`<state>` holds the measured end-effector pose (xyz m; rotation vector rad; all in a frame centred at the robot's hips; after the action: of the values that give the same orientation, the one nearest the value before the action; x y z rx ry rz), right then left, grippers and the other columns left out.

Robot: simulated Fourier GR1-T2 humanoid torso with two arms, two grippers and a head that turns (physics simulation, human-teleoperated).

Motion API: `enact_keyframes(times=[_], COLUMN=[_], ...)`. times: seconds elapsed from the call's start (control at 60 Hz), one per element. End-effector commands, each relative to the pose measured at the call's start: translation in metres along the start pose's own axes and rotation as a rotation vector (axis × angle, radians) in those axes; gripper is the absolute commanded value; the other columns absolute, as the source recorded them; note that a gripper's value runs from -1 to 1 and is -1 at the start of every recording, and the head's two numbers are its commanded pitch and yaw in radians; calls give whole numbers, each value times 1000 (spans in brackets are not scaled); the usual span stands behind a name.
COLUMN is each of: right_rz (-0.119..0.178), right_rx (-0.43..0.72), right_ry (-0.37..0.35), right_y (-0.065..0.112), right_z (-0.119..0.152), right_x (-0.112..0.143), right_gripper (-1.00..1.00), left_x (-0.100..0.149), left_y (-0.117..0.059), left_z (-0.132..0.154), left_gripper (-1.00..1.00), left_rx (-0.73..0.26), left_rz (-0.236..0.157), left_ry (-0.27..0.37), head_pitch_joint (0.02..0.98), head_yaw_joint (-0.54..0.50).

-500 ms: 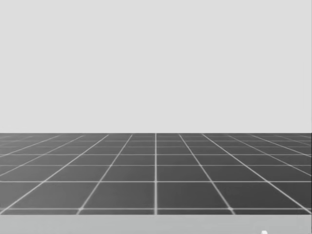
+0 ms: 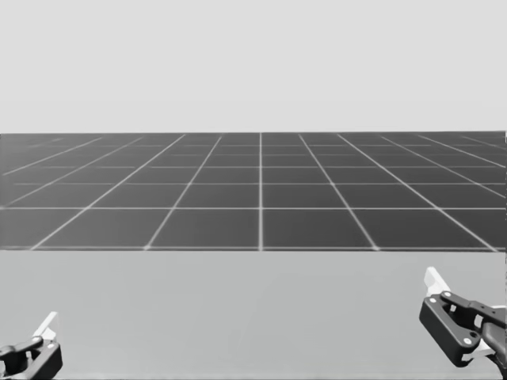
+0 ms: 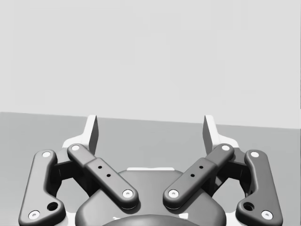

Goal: Lift the red soup can off the table.

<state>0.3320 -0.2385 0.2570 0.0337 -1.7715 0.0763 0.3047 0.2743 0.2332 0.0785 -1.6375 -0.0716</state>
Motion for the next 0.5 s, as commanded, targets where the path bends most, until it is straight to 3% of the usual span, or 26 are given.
enact_keyframes(times=[0.017, 0.25, 0.5], right_rz=[15, 26, 38], right_rx=[1, 1, 8], right_ry=[3, 8, 14], right_y=[0, -1, 0], right_z=[-1, -1, -2], right_x=[-2, -2, -3], right_gripper=[-1000, -1000, -1000], left_x=[0, -1, -1], left_y=[0, 0, 0], left_z=[0, -1, -1], left_gripper=[-1000, -1000, -1000], left_rx=[0, -3, -5], left_rz=[-3, -9, -10], left_ry=[4, 7, 6], head_pitch_joint=[409, 608, 729], head_yaw_joint=[36, 90, 128])
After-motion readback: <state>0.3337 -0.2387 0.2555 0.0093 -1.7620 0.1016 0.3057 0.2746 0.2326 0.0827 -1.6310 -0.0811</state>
